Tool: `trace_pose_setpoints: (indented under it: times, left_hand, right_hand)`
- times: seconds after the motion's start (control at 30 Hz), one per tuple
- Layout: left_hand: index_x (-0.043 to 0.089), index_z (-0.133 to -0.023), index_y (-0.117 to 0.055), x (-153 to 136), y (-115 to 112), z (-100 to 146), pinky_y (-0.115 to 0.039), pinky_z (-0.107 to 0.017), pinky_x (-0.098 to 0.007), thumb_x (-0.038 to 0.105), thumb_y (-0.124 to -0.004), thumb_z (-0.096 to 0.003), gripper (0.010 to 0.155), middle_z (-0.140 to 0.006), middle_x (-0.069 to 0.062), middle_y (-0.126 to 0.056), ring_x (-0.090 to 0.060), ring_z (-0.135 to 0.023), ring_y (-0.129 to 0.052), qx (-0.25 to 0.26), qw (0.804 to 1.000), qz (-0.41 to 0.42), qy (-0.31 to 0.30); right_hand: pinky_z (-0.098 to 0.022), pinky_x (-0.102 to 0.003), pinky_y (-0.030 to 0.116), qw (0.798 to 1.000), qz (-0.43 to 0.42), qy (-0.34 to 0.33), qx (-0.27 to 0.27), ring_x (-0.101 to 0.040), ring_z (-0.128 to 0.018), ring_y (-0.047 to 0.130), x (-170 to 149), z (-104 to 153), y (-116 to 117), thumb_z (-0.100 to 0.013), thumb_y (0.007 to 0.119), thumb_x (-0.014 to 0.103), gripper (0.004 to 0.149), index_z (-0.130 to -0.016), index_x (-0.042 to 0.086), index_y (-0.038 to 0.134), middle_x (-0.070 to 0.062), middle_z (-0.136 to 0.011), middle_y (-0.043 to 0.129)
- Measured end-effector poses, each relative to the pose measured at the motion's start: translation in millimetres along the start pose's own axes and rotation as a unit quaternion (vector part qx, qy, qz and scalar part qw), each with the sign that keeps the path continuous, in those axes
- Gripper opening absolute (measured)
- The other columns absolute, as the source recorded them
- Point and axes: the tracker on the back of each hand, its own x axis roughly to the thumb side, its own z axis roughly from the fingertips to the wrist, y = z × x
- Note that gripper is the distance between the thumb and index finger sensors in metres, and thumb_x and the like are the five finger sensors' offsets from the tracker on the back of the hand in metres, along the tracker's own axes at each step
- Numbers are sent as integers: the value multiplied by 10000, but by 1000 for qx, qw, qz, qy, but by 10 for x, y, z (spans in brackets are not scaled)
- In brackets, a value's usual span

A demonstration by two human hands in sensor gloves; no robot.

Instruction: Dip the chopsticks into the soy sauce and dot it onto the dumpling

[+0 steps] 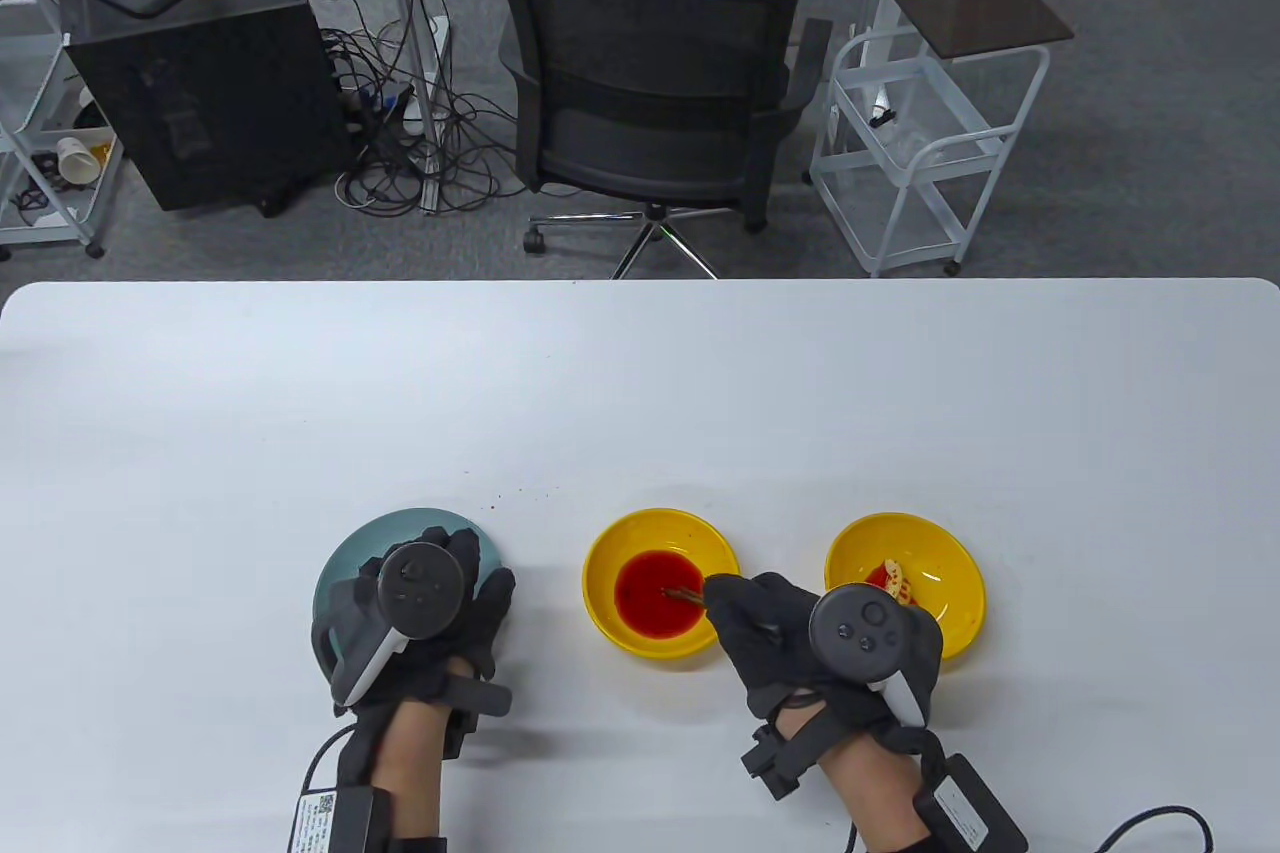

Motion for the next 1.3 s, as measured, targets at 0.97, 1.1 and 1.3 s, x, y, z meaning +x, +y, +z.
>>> trace_pose_setpoints:
  times: [0.97, 1.1, 1.3]
  left_hand:
    - [191, -1068, -665, 101, -78, -22, -423, -722, -715, 615, -735, -469, 737, -1157, -78, -553, -446, -1061, -602, -22, 999, -39, -10]
    - [192, -1070, -661, 118, -93, -30, -420, -721, -716, 615, -734, -470, 739, -1159, -82, -546, -448, -1060, -599, -27, 999, -35, -9]
    - [195, -1072, -657, 145, -107, -23, -420, -723, -716, 617, -731, -470, 739, -1160, -77, -545, -448, -1059, -602, -29, 998, -45, -11]
  right_hand:
    - [-536, -710, 710, 987, -81, 21, -136, -421, -387, 1013, -137, 317, -1458, -443, 746, 446, 527, -760, 52, 897, -245, -665, 991]
    - [-542, -708, 708, 984, -8, 86, -155, -412, -382, 1012, -393, 357, -1658, -448, 743, 447, 523, -758, 55, 899, -242, -660, 991]
    - [-541, -709, 705, 977, 0, 138, -162, -411, -376, 1007, -619, 321, -1680, -444, 748, 444, 525, -760, 52, 896, -245, -658, 987]
